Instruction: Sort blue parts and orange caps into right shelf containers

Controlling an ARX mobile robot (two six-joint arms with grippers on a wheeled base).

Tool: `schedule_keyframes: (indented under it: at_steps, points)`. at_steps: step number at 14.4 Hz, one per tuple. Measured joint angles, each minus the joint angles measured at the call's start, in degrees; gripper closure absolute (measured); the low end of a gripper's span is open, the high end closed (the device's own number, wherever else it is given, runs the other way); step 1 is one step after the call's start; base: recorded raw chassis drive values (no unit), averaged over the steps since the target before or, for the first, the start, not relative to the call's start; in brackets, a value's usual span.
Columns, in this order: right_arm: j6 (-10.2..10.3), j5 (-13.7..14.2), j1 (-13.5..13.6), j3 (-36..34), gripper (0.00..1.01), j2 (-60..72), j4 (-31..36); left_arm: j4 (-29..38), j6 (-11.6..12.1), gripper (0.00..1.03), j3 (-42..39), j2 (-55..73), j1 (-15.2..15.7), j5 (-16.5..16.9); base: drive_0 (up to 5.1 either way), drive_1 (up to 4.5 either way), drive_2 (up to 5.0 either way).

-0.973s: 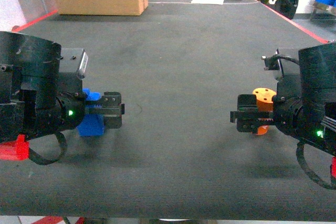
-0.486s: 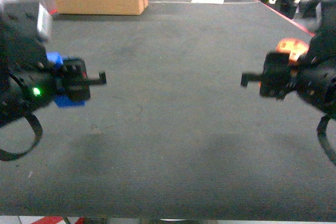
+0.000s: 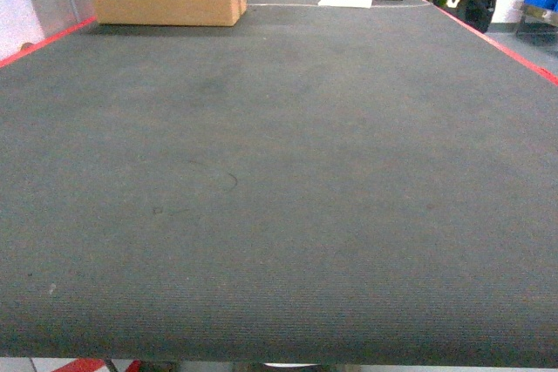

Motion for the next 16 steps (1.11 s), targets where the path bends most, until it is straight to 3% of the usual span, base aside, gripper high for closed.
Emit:
schedule_keyframes:
  at_steps: [2, 3, 5, 6, 7, 8, 12, 14, 15, 16]
  points:
    - [-3.72, 4.72, 1.92, -2.49, 0.58, -13.64, -6.67, -7.34, 2.56, 0.59, -2.27, -13.60, -1.36, -3.39, 0.0, 0.00, 0.0]
    - [-4.48, 5.29, 3.54, -2.71, 0.58, -18.18, -11.04, -7.21, 3.37, 0.59, -2.69, -16.57, -1.75, -4.13, 0.0, 0.00, 0.0]
    - [-5.09, 4.96, 3.67, -2.75, 0.58, -18.47, -11.19, -7.19, 4.22, 0.59, -2.67, -16.66, -1.73, -4.31, 0.0, 0.00, 0.0]
    - [-3.17, 0.50, 2.03, -0.52, 0.58, -20.20, -23.58, -14.58, 3.26, 0.59, -1.44, -17.66, -0.55, -0.52, 0.0, 0.00, 0.0]
    - [0.02, -5.25, -2.03, -0.81, 0.58, -23.85, -33.51, -24.79, 0.98, 0.59, -1.33, -21.84, 3.23, 9.46, 0.0, 0.00, 0.0]
    - [1.18, -7.37, -4.70, -2.47, 0.58, -26.32, -36.76, -27.85, -0.22, 0.59, -2.75, -24.52, 5.22, 13.42, 0.0, 0.00, 0.0]
    - [2.75, -17.31, -14.05, -9.62, 0.58, -32.74, -37.59, -28.98, -1.49, 0.59, -8.17, -29.75, 10.12, 20.17, 0.0, 0.00, 0.0]
    - [2.80, -20.72, -17.51, -11.69, 0.58, -35.36, -37.59, -29.73, -1.53, 0.59, -9.92, -32.68, 12.07, 21.99, 0.0, 0.00, 0.0]
    - [2.82, -22.25, -19.08, -12.94, 0.58, -36.59, -37.86, -30.49, -1.51, 0.59, -10.56, -34.38, 15.30, 26.47, 0.0, 0.00, 0.0]
    - [2.82, -23.47, -20.15, -13.73, 0.58, -37.29, -38.03, -30.93, -1.51, 0.59, -11.21, -35.41, 18.32, 28.63, 0.0, 0.00, 0.0]
